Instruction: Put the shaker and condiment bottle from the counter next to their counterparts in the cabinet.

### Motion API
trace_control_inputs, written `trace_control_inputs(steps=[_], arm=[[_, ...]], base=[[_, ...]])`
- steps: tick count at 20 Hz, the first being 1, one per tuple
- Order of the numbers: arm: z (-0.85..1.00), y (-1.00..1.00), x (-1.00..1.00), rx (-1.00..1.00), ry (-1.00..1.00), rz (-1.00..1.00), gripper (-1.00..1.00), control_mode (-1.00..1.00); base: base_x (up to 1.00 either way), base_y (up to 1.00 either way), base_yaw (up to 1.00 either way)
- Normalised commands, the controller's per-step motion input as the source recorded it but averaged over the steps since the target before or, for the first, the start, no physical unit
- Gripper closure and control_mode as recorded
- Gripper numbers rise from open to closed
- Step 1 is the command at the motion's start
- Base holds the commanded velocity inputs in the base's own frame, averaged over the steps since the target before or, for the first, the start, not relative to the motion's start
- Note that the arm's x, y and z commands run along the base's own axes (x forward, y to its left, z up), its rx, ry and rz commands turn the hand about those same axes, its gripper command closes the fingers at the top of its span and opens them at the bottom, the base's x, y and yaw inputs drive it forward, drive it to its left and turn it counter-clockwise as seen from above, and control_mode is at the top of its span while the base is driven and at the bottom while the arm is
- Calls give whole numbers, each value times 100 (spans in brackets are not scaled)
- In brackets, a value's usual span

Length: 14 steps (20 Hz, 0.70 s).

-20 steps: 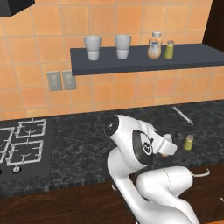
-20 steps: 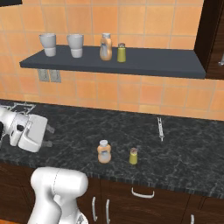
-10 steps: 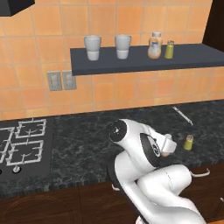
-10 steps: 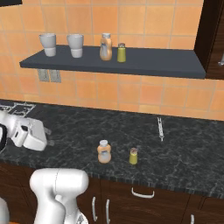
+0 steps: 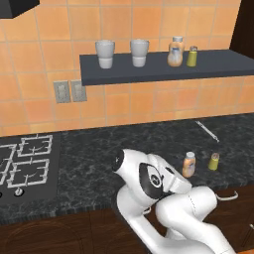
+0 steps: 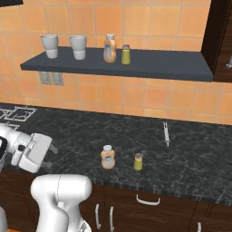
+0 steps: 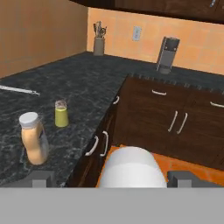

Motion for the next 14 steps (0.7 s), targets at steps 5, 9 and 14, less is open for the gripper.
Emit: trace_control_inputs(steps=[5,9,14], arm=[[3,-14,-2,-5,0,6,-100,-100],[27,-34,-1,-25,-1,32,-100,-100],[2,-28,0,-39,-13,48,-100,-100]], base=[[0,0,0],[0,0,0],[0,0,0]])
